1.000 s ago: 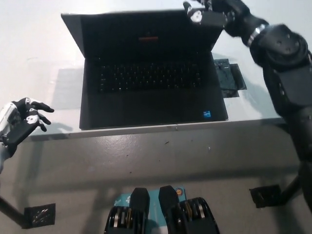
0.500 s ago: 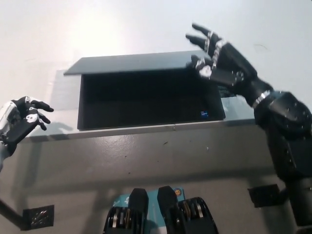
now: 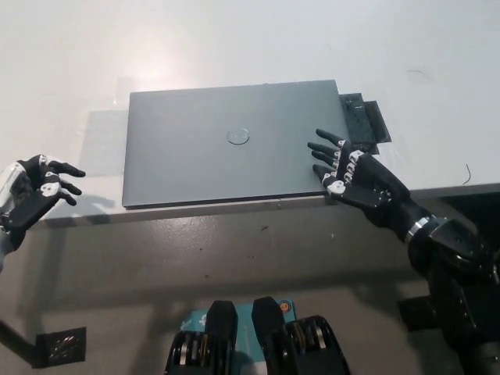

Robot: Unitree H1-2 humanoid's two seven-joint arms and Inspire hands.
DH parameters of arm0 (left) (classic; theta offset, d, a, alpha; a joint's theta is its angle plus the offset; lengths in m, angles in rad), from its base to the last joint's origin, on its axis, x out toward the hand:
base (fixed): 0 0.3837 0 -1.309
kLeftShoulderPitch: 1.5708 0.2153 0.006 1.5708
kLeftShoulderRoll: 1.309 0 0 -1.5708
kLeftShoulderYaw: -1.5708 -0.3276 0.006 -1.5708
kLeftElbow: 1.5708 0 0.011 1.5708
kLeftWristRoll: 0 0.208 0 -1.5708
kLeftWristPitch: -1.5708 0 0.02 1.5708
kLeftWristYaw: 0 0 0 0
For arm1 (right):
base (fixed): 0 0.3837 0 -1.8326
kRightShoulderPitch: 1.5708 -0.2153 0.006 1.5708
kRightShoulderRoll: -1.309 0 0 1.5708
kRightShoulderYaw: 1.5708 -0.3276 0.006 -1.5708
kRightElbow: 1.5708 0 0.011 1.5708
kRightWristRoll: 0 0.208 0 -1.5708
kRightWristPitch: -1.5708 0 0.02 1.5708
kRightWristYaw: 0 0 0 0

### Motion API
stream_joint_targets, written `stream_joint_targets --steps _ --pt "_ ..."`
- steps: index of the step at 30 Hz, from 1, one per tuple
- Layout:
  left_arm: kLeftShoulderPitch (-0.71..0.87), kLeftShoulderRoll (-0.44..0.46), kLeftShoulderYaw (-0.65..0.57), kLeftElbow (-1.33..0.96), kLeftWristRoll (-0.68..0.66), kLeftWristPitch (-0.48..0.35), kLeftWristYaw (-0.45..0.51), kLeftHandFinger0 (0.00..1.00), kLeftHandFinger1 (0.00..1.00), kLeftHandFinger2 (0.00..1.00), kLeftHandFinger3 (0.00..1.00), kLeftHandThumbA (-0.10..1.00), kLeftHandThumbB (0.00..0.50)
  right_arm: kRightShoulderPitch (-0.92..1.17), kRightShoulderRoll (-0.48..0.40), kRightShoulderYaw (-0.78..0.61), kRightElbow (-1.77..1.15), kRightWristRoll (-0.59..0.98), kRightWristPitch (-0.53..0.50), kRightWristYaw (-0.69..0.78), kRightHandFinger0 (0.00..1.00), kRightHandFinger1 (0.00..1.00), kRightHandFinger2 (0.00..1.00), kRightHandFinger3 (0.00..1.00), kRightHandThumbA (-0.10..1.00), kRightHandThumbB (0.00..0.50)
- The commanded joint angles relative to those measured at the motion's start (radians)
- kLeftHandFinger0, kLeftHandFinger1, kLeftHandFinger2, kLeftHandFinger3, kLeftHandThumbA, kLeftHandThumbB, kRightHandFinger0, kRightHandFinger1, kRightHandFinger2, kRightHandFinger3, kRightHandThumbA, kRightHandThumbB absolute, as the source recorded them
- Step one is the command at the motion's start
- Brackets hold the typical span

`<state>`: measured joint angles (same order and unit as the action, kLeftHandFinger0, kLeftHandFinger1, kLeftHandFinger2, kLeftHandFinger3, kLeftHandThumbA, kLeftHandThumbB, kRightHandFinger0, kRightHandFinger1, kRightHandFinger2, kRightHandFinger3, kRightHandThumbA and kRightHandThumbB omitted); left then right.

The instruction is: The robot uses its right hand to push down on the lid of a laptop kept in the middle of the desk to close it

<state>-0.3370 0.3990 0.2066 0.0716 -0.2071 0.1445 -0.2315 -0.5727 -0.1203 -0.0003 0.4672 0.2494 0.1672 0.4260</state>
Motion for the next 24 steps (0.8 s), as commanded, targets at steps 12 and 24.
stream_joint_targets --steps 12,24 --pt "-0.021 0.034 0.012 0.004 0.000 -0.061 -0.007 0.39 0.41 0.50 0.56 -0.10 0.137 -0.002 -0.001 -0.004 -0.010 -0.001 0.034 -0.017 1.00 1.00 0.94 1.00 0.35 0.241" --pt "-0.008 0.035 0.009 -0.032 0.009 0.002 0.010 0.42 0.44 0.54 0.61 -0.10 0.109 0.019 -0.055 -0.064 -0.275 0.103 0.185 0.008 1.00 1.00 0.98 1.00 0.35 0.239"
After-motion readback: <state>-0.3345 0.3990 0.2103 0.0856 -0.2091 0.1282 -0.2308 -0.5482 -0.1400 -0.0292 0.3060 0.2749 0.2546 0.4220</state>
